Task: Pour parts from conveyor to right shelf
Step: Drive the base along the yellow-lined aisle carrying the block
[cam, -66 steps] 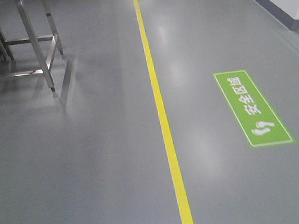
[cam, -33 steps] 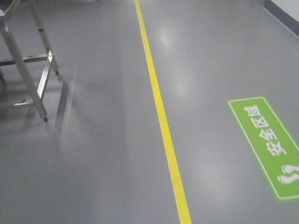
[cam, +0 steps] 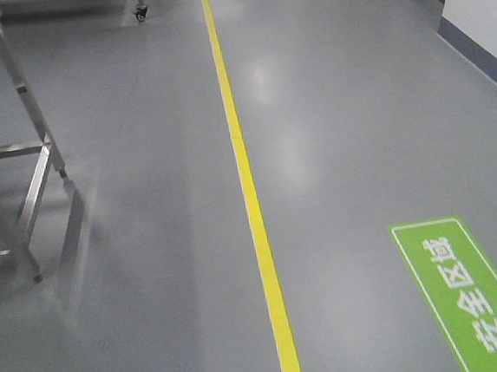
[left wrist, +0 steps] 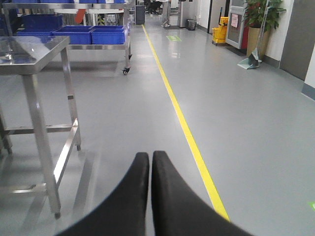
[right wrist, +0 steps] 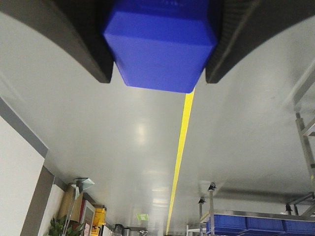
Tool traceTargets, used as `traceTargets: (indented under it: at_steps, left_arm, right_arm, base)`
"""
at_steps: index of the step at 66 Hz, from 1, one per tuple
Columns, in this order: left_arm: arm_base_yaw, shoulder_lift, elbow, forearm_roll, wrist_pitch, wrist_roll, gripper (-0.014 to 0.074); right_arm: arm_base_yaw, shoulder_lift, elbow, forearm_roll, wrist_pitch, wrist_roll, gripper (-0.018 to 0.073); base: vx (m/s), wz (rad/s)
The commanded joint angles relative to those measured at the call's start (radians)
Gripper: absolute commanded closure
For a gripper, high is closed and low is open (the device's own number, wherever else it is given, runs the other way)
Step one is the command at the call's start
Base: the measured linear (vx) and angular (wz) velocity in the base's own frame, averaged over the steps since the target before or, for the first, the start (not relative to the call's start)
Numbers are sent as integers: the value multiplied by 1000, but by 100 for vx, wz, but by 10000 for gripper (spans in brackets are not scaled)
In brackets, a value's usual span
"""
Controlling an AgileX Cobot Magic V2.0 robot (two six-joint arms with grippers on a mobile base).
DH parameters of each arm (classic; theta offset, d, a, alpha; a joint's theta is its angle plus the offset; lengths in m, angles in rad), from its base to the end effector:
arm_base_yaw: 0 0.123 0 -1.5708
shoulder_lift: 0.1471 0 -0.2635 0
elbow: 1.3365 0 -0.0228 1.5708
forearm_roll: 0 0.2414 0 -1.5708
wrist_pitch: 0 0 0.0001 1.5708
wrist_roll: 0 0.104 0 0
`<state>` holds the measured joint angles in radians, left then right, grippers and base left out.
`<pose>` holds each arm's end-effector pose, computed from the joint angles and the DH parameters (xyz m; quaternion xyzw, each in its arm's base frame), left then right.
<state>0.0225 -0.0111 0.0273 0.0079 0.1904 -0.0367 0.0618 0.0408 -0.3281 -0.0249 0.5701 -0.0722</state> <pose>0.0813 0.0020 0.1861 -0.0197 0.7478 -0.0016 0.6637 0.0594 0.0023 0.2615 -0.0556 0.7707 -0.0151 0.6346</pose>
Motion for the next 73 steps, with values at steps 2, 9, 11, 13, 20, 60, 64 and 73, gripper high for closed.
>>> traceTargets:
  at_steps: [2, 9, 11, 13, 20, 60, 64, 73]
  left_arm:
    - [3, -12, -19, -8, -72, -8, 603]
    - [3, -12, -19, -8, -72, -8, 603]
    - [3, -12, -19, -8, -72, -8, 603]
    - [3, -12, -19, -8, -72, -8, 603]
    - [3, -12, -19, -8, -72, -8, 603]
    - [3, -12, -19, -8, -72, -8, 603]
    - [3, -12, -19, -8, -72, -8, 603]
    - [3, -12, -19, -8, -72, -8, 603]
  right_arm:
    - [-5, 13, -27, -6, -82, -4, 561]
    - [-5, 13, -27, -6, -82, -4, 561]
    - [-5, 13, -27, -6, -82, -4, 561]
    - [-5, 13, -27, -6, -82, -4, 561]
    - [-5, 13, -27, -6, -82, -4, 561]
    - [-5, 13, -27, -6, -82, -4, 561]
    - [-5, 13, -27, -6, -82, -4, 561]
    - [-5, 13, -27, -6, -82, -4, 561]
  base:
    - [77, -7]
    - [78, -5]
    - [78, -3]
    - [78, -2]
    - [78, 1]
    - [78, 1]
    - [78, -4]
    - [78, -4]
